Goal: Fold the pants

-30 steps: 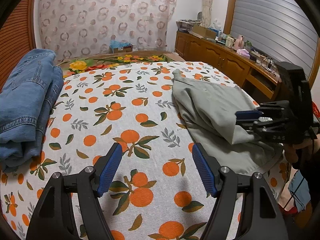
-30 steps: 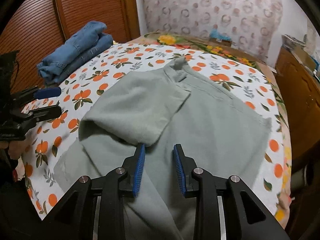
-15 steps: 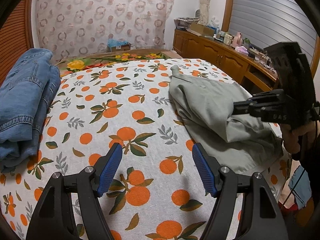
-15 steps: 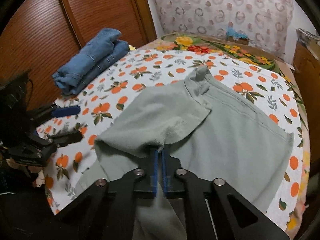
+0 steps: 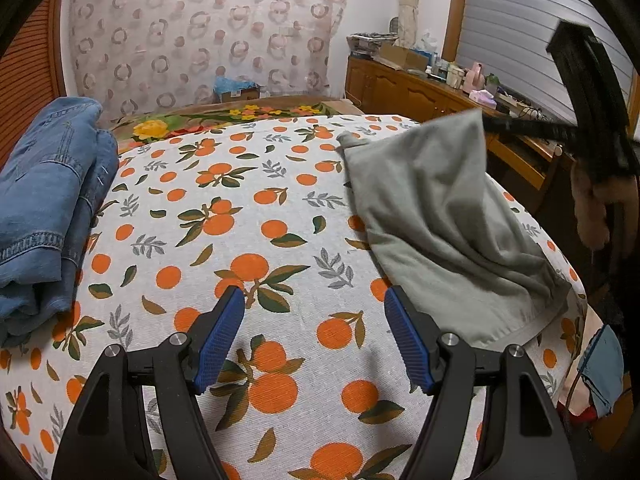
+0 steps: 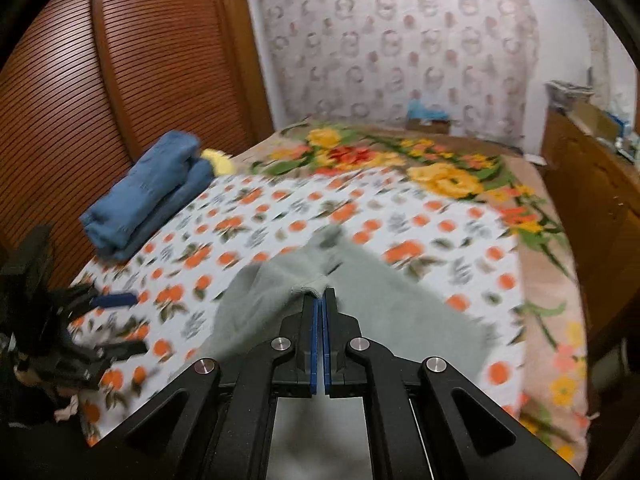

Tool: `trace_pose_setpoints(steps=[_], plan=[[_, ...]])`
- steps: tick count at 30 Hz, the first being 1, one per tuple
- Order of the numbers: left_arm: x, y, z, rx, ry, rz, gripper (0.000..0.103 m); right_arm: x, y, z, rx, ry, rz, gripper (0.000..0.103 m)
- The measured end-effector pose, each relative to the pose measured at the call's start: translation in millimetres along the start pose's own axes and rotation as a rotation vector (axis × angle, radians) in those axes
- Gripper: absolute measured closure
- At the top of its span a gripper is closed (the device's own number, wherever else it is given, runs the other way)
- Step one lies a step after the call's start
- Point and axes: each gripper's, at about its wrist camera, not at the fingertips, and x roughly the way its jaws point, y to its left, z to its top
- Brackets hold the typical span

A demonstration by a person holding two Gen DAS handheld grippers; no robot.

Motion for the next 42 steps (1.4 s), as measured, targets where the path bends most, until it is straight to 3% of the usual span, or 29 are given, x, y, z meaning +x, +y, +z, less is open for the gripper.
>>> trace_pose_setpoints(steps=[6, 11, 13, 15, 17, 19, 23, 30, 39, 42], plan=[[-0.5, 0.4, 0.3, 0.0, -0.002, 0.001, 0.03, -13.3, -7.9, 33.9, -0.017, -0.047, -0.152, 0.102], [-0.9, 1.7, 0.7, 0.0, -0.004, -0.002, 0.03, -3.5, -4.4, 37.3, -0.018, -0.001, -0.276, 0.102], [-0.7, 1.7, 0.8, 0.003, -0.003, -0.003, 0.03, 6.2, -0.5, 30.4, -0.004, 0.029, -0.262, 0.102], [0.1, 1.8, 1.1, 0.007, 0.0, -0.002, 0.03, 13.7, 6.4, 19.0, 0.002, 0.053, -0.19, 0.101], [0.5, 1.7, 1.3, 0.009, 0.001, -0.002, 0.03, 20.1, 13.6, 7.1, -0.015, 0.092, -0.191, 0.087], [1.1, 0.7, 2.5, 0.01, -0.001, -0.001, 0.03, 19.1, 11.4, -2.3, -0.008, 0.097, -0.174, 0.081], [2.9, -3.4, 4.4, 0.02, 0.0, -0.003, 0.03, 13.2, -11.6, -19.7, 0.056, 0.106, -0.172, 0.079], [10.7, -15.6, 8.5, 0.048, 0.017, -0.016, 0.03, 17.4, -20.5, -38.7, 0.101, 0.148, -0.144, 0.078], [24.7, -34.0, 20.2, 0.097, 0.042, -0.034, 0.03, 40.0, -20.5, -33.2, 0.076, 0.158, -0.133, 0.079], [32.1, -37.1, 19.2, 0.104, 0.06, -0.033, 0.03, 41.9, -16.4, -35.6, 0.042, 0.156, -0.138, 0.091]])
